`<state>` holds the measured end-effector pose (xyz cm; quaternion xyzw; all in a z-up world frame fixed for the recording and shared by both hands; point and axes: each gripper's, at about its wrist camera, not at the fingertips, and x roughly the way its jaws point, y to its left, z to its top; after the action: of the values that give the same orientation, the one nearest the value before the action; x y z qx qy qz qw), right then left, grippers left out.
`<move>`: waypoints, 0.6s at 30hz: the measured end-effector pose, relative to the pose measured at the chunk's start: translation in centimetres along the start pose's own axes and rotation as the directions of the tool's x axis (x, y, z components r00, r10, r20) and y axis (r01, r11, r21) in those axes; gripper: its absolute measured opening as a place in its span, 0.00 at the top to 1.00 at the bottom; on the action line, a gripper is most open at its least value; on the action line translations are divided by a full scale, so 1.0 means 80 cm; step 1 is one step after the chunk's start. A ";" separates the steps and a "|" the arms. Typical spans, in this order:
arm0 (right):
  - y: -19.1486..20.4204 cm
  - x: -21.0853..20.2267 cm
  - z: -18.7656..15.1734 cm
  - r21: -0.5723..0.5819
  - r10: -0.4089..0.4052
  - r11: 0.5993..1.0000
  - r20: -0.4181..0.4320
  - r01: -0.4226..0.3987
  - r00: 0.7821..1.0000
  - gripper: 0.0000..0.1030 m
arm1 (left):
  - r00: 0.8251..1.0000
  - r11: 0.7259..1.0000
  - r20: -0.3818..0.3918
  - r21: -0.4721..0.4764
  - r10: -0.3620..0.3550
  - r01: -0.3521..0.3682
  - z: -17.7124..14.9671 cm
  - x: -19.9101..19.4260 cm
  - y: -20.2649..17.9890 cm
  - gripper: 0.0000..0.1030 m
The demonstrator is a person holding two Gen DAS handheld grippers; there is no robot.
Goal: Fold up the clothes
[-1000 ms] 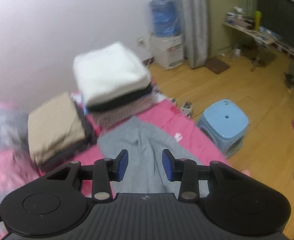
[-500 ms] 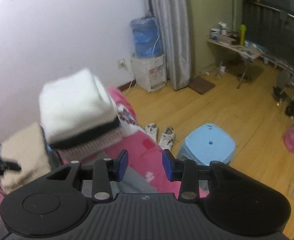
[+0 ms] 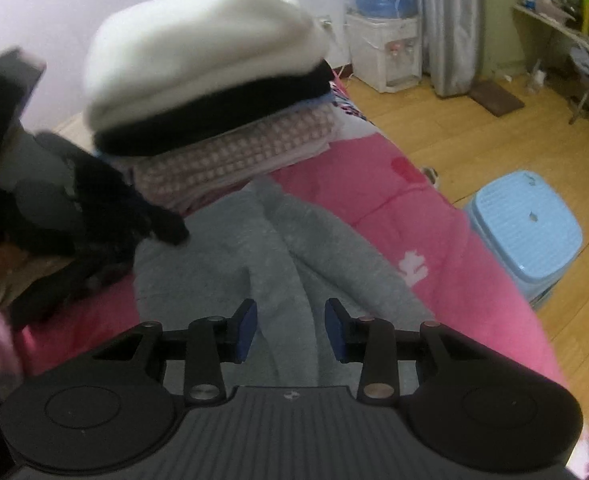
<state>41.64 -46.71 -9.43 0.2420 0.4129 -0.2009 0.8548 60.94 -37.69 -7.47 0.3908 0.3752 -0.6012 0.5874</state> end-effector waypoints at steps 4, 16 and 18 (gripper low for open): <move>-0.013 0.025 -0.008 0.018 0.047 0.999 0.027 -0.047 0.999 0.61 | 0.996 0.996 0.049 0.044 -0.077 0.075 -0.002 0.015 0.007 0.94; -0.033 0.039 -0.047 -0.059 0.143 0.989 0.138 -0.136 0.980 0.61 | 0.978 0.963 0.181 0.265 -0.101 0.050 -0.024 0.017 -0.018 0.90; -0.026 0.036 -0.049 -0.060 0.135 0.990 0.165 -0.127 0.977 0.62 | 0.971 0.950 0.218 0.311 -0.095 0.023 -0.031 0.012 -0.024 0.89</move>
<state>39.76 -46.50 -14.41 0.2299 0.3270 -0.1536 0.9037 59.07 -35.80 -9.34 0.3936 0.2185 -0.7105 0.5409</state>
